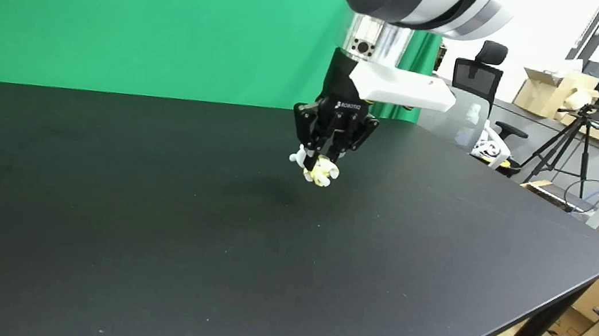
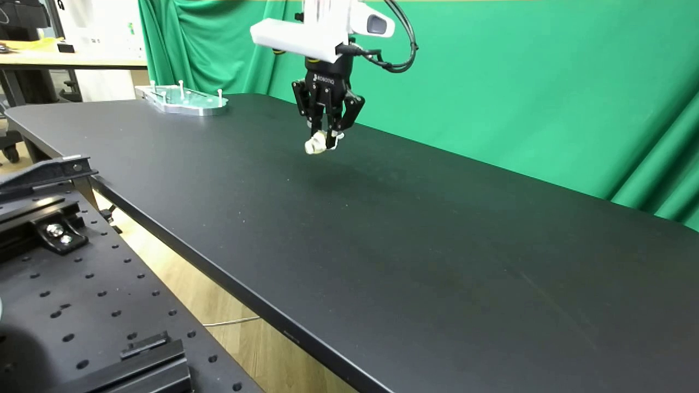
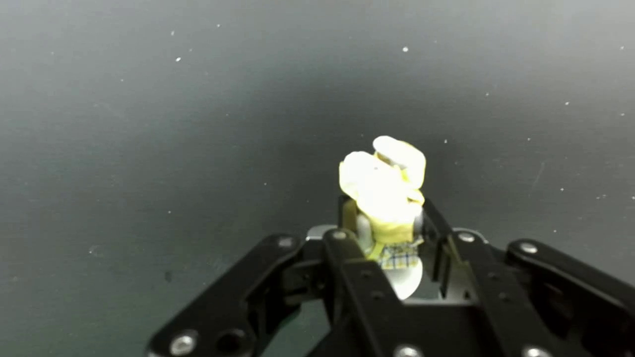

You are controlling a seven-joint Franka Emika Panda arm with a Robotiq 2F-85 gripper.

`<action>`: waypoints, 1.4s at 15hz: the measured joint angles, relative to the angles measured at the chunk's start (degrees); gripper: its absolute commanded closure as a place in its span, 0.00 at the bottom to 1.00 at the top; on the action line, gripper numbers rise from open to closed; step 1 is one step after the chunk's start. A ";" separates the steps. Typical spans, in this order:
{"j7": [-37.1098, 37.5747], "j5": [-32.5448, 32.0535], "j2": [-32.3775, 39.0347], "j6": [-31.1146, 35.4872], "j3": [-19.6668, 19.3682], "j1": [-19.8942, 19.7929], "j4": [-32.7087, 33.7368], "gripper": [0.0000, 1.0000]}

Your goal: Move the white object to the left

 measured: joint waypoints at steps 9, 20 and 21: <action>5.66 -5.19 3.63 2.17 -3.17 3.73 0.23 0.92; 6.74 -5.37 6.05 4.35 -5.37 6.49 1.30 0.01; 6.74 -5.37 6.01 4.35 -5.37 6.52 1.38 0.00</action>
